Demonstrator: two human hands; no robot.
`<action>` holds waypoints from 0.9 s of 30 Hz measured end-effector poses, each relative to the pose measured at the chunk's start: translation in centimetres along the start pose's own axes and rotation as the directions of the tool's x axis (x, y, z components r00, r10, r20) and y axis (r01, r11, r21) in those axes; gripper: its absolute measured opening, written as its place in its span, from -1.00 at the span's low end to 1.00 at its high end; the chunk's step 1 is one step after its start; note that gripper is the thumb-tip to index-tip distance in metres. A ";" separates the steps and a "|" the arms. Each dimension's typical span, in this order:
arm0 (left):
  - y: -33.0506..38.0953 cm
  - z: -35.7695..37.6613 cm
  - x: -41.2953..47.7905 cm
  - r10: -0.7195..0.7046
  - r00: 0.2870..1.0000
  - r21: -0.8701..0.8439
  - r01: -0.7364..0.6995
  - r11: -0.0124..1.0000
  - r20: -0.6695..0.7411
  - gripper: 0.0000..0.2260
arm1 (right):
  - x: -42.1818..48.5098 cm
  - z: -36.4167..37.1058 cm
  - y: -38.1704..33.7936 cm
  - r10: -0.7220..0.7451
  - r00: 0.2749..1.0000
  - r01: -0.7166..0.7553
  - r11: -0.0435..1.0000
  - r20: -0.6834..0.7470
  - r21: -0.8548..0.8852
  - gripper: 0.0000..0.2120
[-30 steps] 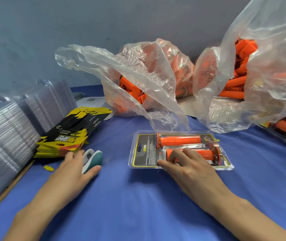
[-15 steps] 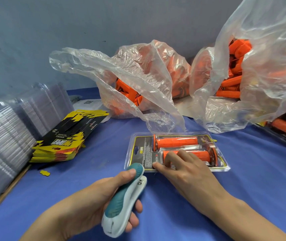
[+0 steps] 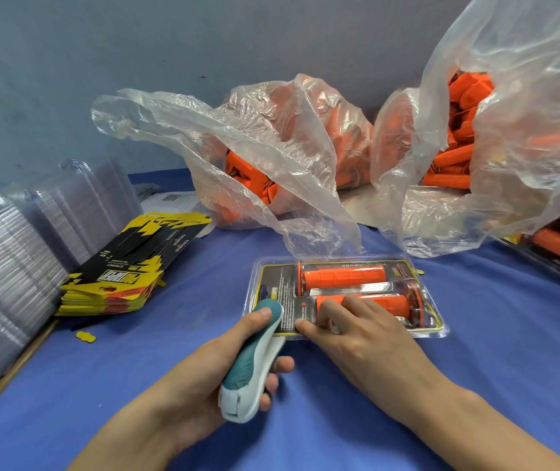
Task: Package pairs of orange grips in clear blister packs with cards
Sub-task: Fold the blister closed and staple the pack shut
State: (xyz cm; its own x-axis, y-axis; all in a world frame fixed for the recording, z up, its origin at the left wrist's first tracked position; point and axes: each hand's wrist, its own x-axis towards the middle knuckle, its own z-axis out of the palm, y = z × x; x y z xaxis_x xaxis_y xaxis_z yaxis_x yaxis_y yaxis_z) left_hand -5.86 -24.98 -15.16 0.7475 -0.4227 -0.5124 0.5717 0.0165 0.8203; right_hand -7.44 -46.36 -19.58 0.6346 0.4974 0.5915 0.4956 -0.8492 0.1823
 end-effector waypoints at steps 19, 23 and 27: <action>-1.2 1.3 0.2 0.044 0.999 -0.052 -0.045 0.998 -0.024 -0.49 | 0.0 0.0 -0.1 -0.003 1.000 0.002 1.000 -0.027 -0.008 -0.70; -1.2 1.3 0.4 0.045 0.998 -0.047 -0.047 0.998 -0.036 -0.48 | 0.0 0.0 -0.1 -0.001 0.999 0.001 1.000 -0.034 -0.006 -0.69; -1.2 1.3 0.8 0.045 0.998 -0.032 -0.047 0.998 -0.052 -0.45 | 0.1 -0.1 -0.2 -0.003 1.000 0.003 1.000 -0.023 -0.011 -0.69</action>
State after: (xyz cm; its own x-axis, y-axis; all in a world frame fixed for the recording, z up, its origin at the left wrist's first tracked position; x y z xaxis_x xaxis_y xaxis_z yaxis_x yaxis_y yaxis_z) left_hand -6.40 -26.51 -16.16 0.7892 -0.3738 -0.4873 0.5464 0.0650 0.8350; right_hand -7.52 -46.16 -19.51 0.6193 0.4957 0.6089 0.4907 -0.8497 0.1927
